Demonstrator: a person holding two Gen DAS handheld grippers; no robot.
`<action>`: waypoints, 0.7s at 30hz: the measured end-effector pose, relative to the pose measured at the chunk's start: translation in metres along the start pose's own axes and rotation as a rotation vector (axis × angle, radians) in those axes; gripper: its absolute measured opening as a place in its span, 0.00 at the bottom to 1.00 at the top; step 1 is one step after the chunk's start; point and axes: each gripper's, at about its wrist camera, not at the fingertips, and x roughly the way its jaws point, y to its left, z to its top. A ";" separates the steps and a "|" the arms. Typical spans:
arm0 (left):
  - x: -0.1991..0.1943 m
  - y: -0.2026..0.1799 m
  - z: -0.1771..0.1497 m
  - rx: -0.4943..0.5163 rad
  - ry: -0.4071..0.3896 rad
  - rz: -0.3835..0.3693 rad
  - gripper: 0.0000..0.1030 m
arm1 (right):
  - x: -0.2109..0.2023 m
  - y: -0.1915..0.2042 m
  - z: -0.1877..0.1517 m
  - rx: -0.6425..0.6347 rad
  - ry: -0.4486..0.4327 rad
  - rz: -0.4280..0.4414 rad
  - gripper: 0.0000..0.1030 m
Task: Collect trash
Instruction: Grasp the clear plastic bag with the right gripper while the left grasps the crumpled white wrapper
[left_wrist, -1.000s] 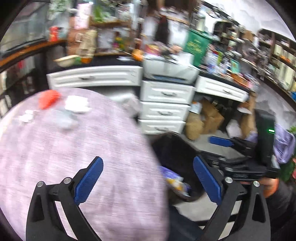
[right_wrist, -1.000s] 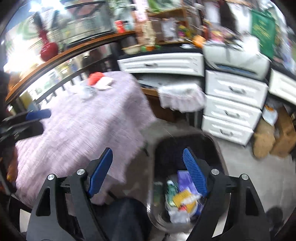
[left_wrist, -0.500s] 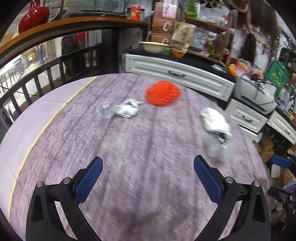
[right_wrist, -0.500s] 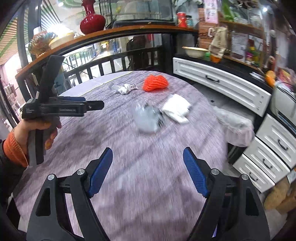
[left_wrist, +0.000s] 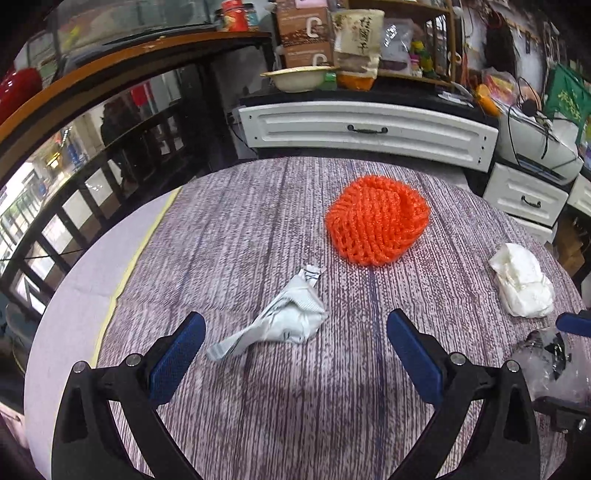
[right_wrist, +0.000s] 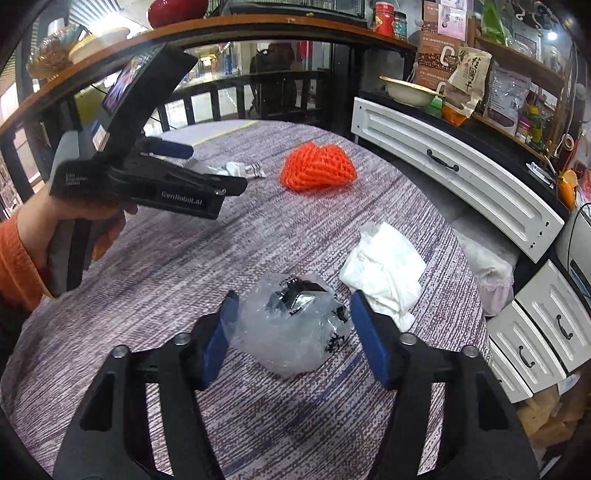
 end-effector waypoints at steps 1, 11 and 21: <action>0.005 0.001 0.002 -0.003 0.008 0.000 0.94 | 0.000 -0.001 0.000 0.005 -0.008 -0.004 0.52; 0.019 0.018 -0.004 -0.156 0.042 -0.053 0.39 | -0.007 0.001 -0.006 0.032 -0.031 0.024 0.42; -0.017 0.012 -0.021 -0.228 -0.016 -0.091 0.38 | -0.030 0.006 -0.017 0.036 -0.065 0.064 0.42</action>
